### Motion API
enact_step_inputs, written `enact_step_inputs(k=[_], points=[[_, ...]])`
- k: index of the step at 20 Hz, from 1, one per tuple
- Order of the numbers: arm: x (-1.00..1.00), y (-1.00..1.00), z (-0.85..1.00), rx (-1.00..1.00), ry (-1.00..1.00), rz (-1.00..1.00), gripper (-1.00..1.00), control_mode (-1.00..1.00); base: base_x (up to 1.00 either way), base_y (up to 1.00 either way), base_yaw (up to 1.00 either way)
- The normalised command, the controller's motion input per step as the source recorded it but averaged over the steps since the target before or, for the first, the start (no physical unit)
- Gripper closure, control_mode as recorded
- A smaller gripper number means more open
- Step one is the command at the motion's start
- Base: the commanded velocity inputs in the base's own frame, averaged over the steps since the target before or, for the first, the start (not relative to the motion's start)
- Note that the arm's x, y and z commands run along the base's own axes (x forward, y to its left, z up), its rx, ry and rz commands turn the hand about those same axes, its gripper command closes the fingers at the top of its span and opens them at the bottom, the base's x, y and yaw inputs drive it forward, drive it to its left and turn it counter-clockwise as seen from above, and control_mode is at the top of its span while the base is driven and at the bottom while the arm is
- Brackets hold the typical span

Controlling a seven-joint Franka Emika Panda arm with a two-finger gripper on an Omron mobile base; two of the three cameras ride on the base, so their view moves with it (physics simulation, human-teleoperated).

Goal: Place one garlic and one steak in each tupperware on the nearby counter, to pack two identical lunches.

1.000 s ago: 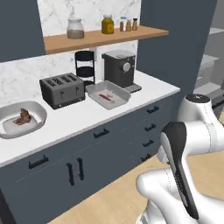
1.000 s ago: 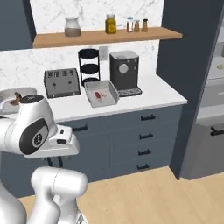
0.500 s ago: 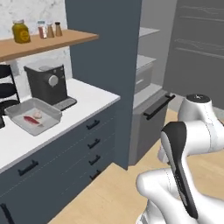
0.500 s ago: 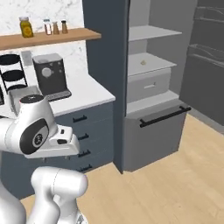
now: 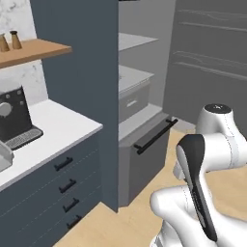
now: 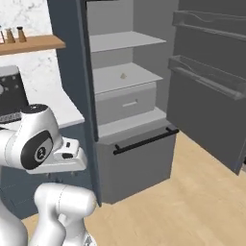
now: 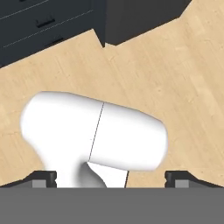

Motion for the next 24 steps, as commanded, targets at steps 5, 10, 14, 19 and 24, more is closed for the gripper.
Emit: enact_step_inputs(k=[5, 10, 14, 19, 24], points=[[0.00, 0.00, 0.00, 0.00, 0.00, 0.00, -1.00, 1.00, 1.00, -0.71, 0.16], [0.00, 0.00, 0.00, 0.00, 0.00, 0.00, -1.00, 1.00, 1.00, -0.46, 0.21], [0.00, 0.00, 0.00, 0.00, 0.00, 0.00, -1.00, 1.00, 1.00, -0.28, 0.24], [0.00, 0.00, 0.00, 0.00, 0.00, 0.00, -1.00, 1.00, 0.75, -0.02, 0.26], [0.00, 0.00, 0.00, 0.00, 0.00, 0.00, -1.00, 1.00, 0.68, 0.00, 0.27]])
